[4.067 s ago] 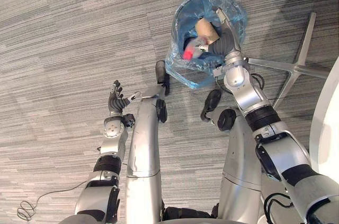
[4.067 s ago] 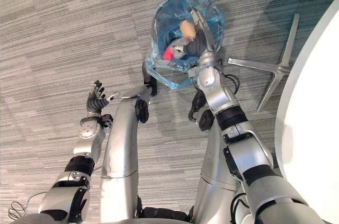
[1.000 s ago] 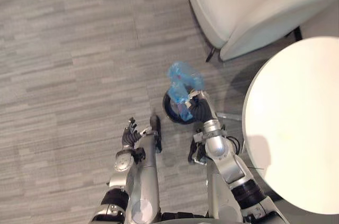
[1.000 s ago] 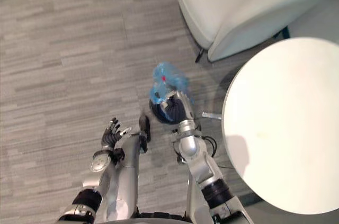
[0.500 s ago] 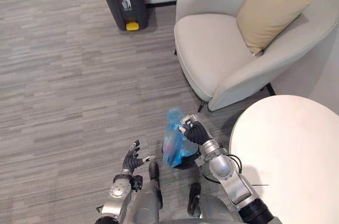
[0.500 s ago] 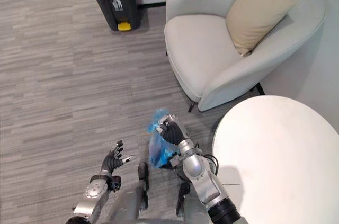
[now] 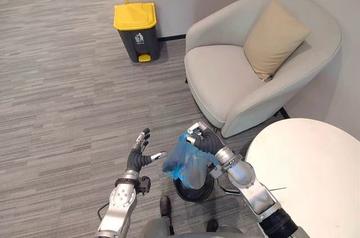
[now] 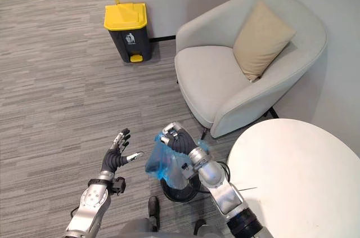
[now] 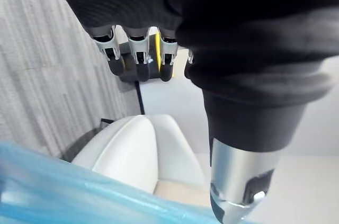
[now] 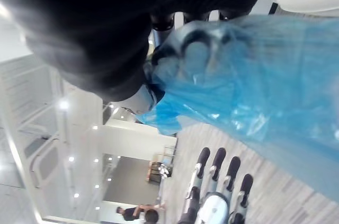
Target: Gather rubbish on tea table into small bin, then transfer packed bag to large trash can.
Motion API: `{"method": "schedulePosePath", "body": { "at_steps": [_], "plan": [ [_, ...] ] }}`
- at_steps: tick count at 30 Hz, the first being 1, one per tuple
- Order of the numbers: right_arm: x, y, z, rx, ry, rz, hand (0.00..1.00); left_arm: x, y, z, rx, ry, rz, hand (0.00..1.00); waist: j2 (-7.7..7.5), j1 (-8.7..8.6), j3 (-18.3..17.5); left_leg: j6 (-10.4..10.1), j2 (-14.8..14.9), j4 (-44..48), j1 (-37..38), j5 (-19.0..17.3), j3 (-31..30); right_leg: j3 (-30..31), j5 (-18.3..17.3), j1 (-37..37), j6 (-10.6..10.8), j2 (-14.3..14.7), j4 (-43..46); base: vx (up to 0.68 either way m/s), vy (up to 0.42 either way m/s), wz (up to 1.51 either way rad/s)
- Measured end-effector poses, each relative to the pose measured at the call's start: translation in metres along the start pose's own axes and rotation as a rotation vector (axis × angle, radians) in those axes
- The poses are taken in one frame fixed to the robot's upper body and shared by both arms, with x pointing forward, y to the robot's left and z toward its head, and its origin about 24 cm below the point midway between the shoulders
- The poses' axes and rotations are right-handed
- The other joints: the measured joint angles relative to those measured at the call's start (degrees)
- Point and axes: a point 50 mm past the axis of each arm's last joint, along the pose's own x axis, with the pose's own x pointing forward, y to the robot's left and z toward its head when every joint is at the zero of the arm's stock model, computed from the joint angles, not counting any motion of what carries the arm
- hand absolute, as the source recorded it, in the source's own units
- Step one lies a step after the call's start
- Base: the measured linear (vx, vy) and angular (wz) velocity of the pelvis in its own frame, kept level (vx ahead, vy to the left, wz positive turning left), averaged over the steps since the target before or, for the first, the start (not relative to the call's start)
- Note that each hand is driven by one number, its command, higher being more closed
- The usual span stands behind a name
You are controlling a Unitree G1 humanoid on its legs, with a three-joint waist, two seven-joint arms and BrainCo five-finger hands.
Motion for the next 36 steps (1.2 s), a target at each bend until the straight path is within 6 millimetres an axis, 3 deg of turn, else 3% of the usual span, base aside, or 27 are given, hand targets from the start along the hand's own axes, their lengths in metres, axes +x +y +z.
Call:
{"method": "schedulePosePath", "body": {
  "at_steps": [10, 11, 18, 28, 36],
  "plan": [
    [0.023, 0.019, 0.026, 0.113, -0.12, 0.188, 1.0, 0.011, -0.029, 0.032, 0.052, -0.152, -0.128, 0.0, 2.44, -0.04, -1.6, -0.1, -0.1, -0.5, 0.5, 0.1, -0.5, 0.8, 1.0, 0.4, 0.5, 0.1, -0.9, -0.06, 0.028, -0.02],
    [0.028, 0.017, 0.03, 0.113, -0.137, 0.2, 1.0, 0.021, -0.044, 0.051, 0.094, -0.241, -0.197, 0.0, 2.59, -0.09, -2.5, 0.3, 0.4, -0.5, 0.3, 0.6, -0.3, 1.2, 1.4, 0.3, 0.4, 0.2, -1.5, -0.01, 0.013, -0.11],
    [0.032, 0.012, 0.029, 0.071, -0.123, 0.24, 1.0, 0.03, -0.055, 0.062, 0.216, -0.303, -0.273, 0.0, 2.35, -0.29, -3.3, 0.0, 1.0, -0.5, -0.5, 1.5, 0.1, 2.0, 3.1, 0.2, -0.1, 1.1, -3.7, 0.02, -0.001, -0.08],
    [0.035, 0.011, 0.017, 0.058, -0.057, 0.259, 1.0, 0.037, -0.057, 0.048, 0.303, -0.255, -0.294, 0.0, 1.86, -0.26, -4.6, -1.0, 3.1, -0.6, -0.5, 2.1, 0.3, 2.7, 3.7, -0.2, -1.0, 3.0, -3.8, -0.03, -0.018, -0.05],
    [0.045, 0.008, 0.028, 0.031, -0.09, 0.274, 1.0, 0.035, -0.061, 0.035, 0.311, -0.201, -0.355, 0.0, 1.43, -0.11, -5.2, -1.2, 3.8, -0.5, -0.9, 2.2, 0.3, 2.8, 4.4, -0.2, -1.1, 3.4, -4.8, 0.01, 0.002, 0.0]
  ]
}}
